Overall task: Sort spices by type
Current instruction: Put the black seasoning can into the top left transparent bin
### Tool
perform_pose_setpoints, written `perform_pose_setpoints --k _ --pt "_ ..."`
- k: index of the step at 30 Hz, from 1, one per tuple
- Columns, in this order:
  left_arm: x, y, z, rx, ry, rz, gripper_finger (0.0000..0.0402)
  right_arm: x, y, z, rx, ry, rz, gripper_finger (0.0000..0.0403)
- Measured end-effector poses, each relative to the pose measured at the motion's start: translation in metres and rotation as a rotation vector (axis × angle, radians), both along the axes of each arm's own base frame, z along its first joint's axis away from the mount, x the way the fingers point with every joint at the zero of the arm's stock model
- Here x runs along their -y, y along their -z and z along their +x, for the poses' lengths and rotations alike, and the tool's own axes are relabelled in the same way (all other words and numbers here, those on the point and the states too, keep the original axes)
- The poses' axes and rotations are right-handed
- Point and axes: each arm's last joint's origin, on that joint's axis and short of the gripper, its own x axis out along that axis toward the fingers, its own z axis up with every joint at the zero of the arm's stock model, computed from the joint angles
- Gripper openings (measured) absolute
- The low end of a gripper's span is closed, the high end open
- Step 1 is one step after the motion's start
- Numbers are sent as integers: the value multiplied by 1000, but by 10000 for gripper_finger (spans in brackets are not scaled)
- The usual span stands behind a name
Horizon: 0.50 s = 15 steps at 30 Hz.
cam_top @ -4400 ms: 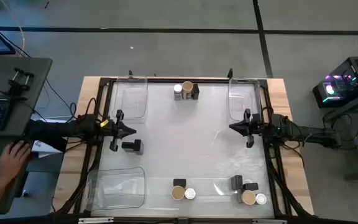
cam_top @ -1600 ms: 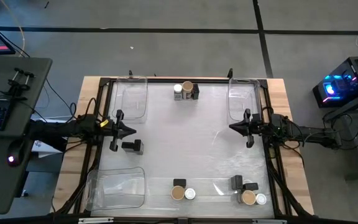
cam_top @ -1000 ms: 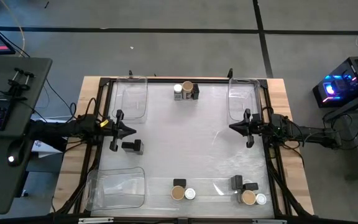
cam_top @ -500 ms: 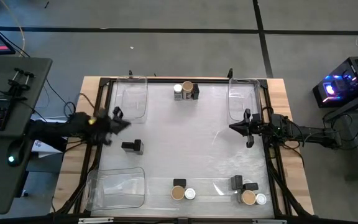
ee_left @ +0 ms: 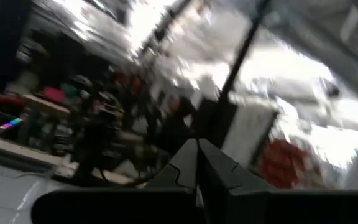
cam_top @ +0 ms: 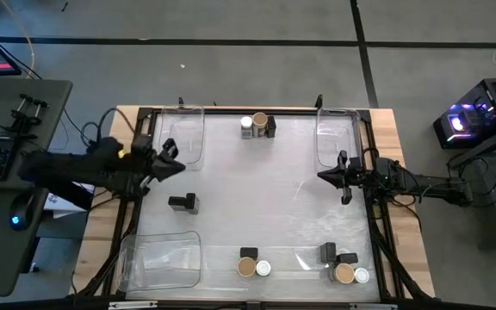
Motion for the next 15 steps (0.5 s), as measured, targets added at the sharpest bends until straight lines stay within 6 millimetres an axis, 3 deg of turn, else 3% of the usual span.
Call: perform_pose_setpoints --k 5,8,15 --pt "-1 -35 21 -9 -17 12 1 0 0 0 0 0 0 0" --pt "-2 -48 21 -86 58 46 9 0 0 0 0 0 0 0" --pt "5 -30 2 -567 216 144 92 0 0 0 0 0 0 0"
